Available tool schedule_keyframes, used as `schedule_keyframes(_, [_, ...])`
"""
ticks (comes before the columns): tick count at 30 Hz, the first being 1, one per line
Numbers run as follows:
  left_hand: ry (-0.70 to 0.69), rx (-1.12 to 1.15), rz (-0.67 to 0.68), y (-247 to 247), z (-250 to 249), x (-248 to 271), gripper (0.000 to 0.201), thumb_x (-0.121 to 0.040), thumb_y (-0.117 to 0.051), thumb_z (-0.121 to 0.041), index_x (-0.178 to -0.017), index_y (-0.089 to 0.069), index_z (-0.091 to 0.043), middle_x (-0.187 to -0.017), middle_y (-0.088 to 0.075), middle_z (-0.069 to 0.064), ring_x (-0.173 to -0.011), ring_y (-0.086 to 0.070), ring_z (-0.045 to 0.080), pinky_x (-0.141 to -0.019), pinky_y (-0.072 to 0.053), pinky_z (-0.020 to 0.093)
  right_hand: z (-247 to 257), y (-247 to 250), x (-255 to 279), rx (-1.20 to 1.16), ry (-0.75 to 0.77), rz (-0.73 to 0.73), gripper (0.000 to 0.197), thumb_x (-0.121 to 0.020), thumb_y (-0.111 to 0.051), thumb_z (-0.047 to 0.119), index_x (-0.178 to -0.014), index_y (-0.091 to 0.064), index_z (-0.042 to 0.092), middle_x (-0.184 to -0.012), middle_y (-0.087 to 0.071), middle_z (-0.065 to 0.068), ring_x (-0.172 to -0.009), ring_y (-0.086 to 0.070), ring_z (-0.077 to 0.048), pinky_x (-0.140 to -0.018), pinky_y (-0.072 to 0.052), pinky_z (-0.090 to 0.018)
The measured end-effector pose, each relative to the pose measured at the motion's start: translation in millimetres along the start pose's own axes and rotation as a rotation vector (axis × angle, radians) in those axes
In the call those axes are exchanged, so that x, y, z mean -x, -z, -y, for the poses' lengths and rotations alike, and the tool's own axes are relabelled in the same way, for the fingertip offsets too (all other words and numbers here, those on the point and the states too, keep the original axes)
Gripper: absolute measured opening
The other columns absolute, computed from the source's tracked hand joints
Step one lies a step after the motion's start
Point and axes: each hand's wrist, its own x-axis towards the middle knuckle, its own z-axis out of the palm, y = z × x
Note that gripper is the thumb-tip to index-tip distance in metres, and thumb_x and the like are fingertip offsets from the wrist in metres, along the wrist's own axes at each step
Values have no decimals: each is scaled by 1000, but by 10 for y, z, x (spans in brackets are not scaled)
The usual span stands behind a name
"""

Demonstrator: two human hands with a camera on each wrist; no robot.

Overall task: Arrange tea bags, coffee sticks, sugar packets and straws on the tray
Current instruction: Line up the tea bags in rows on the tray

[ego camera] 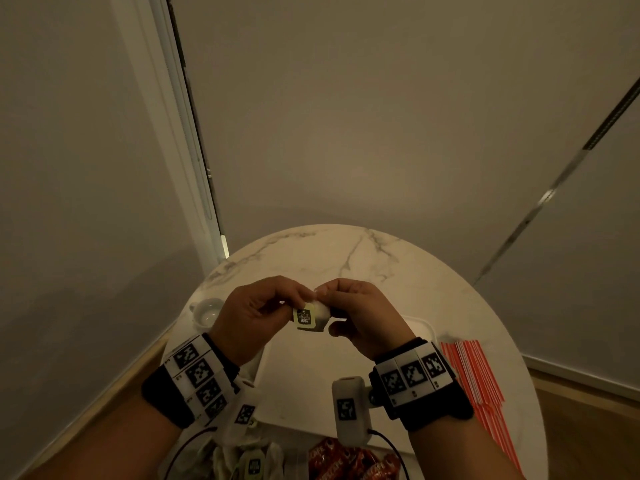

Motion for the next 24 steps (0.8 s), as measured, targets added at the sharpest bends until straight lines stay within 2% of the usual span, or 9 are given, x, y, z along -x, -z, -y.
schedule_keyframes(2, [-32, -78, 3, 26, -3, -7, 14, -79, -56, -9, -82, -64, -19, -101, -65, -3, -92, -64, 16, -74, -54, 27, 17, 2, 6, -4, -3, 7, 16, -93, -55, 7, -82, -66, 7, -73, -64, -11, -63, -58, -18, -49, -42, -23])
schedule_keyframes(4, [-52, -152, -17, 35, -22, -16, 14, -77, -56, -10, -80, -65, -21, -101, -59, 0, -87, -59, 7, -65, -48, 16, 22, 0, 9, -2, 1, 12, 15, -93, -55, 7, -83, -66, 6, -73, -64, -11, -62, -57, -17, -49, -42, -23])
schedule_keyframes(6, [-64, -171, -35, 37, -32, -31, 13, -76, -57, -10, -79, -65, -19, -96, -55, 1, -82, -56, 2, -63, -44, 10, 20, -4, 12, -4, 6, 23, 15, -93, -54, 7, -83, -66, 6, -75, -65, -11, -62, -57, -16, -49, -42, -22])
schedule_keyframes(8, [-61, -174, -41, 44, -29, -51, 11, -76, -57, -10, -78, -65, -18, -91, -55, -1, -81, -56, 7, -63, -47, 14, 14, -7, 16, -1, 9, 39, 16, -94, -54, 7, -83, -66, 7, -76, -65, -11, -61, -57, -16, -49, -42, -22])
schedule_keyframes(11, [-52, -200, -38, 73, -2, -65, 10, -75, -58, -10, -75, -66, -15, -86, -57, 1, -78, -57, 11, -61, -50, 29, 11, -13, 32, 7, 21, 58, 15, -94, -54, 8, -84, -65, 7, -76, -67, -9, -61, -57, -14, -50, -42, -22])
schedule_keyframes(12, [-53, -207, -34, 83, 3, -68, 10, -75, -58, -11, -76, -66, -17, -85, -57, 1, -77, -57, 11, -62, -50, 30, 12, -13, 36, 9, 28, 59, 15, -94, -54, 8, -84, -65, 7, -77, -67, -9, -62, -57, -14, -50, -42, -23])
schedule_keyframes(18, [-48, -252, 24, 84, 52, -69, 15, -76, -57, -12, -79, -63, -26, -86, -55, -3, -77, -55, 11, -64, -48, 20, 26, -16, 50, 69, 84, 41, 10, -94, -55, 8, -88, -62, 4, -83, -66, -17, -63, -56, -17, -49, -41, -24])
schedule_keyframes(21, [-63, -277, 43, 70, 88, -66, 16, -77, -58, -12, -80, -63, -27, -87, -53, -8, -78, -54, 9, -66, -47, 18, 19, -19, 44, 114, 105, 31, 8, -93, -57, 8, -89, -63, 4, -80, -68, -15, -63, -58, -16, -49, -41, -25])
schedule_keyframes(24, [-93, -301, 59, 73, 106, -74, 13, -79, -60, -12, -81, -63, -24, -88, -53, -5, -78, -55, 10, -68, -46, 18, 17, -9, 38, 172, 125, 18, 8, -93, -58, 8, -88, -63, 5, -78, -69, -13, -62, -58, -16, -48, -42, -24])
